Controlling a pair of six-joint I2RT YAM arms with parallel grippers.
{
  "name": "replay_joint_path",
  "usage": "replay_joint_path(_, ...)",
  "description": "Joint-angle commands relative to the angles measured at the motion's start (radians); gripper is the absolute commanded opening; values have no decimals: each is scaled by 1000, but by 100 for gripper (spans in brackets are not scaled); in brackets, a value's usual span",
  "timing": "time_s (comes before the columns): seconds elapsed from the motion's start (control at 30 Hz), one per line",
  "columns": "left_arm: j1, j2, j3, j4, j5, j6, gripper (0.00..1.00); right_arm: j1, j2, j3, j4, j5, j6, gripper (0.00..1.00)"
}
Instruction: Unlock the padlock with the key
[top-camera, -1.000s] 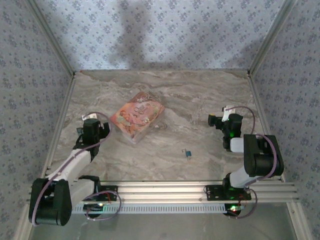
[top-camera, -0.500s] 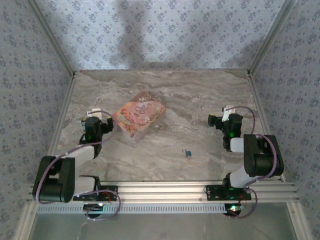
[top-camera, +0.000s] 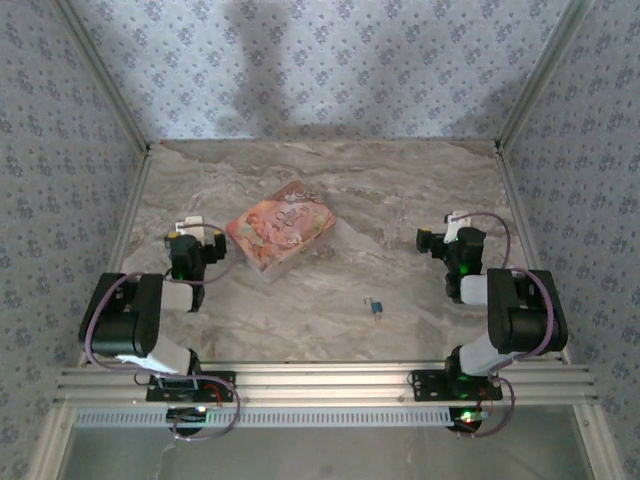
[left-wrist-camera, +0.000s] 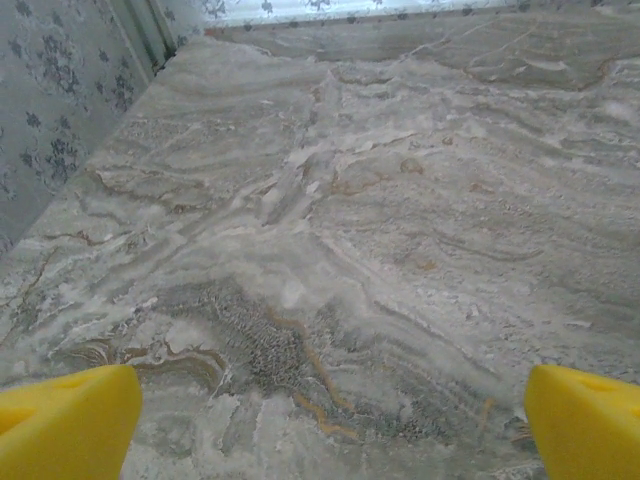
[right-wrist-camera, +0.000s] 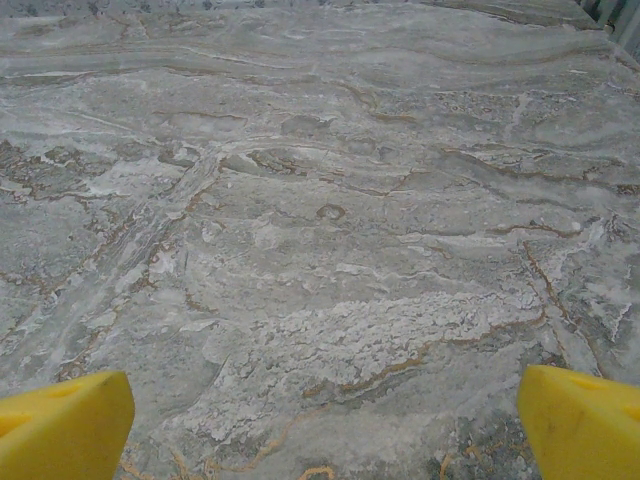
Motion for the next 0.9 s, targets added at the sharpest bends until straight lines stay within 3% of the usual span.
replay_joint_path(0.0, 18, 16, 65, -23, 60, -12, 98, 6, 2, 18, 6, 13, -17, 100)
replay_joint_path(0.13, 81, 17, 95, -91, 168, -50, 98, 7, 1, 17, 6, 13, -17, 100)
replay_joint_path(0.87, 77, 16, 97, -94, 161, -45, 98, 8, 3, 19, 2, 16, -18, 100)
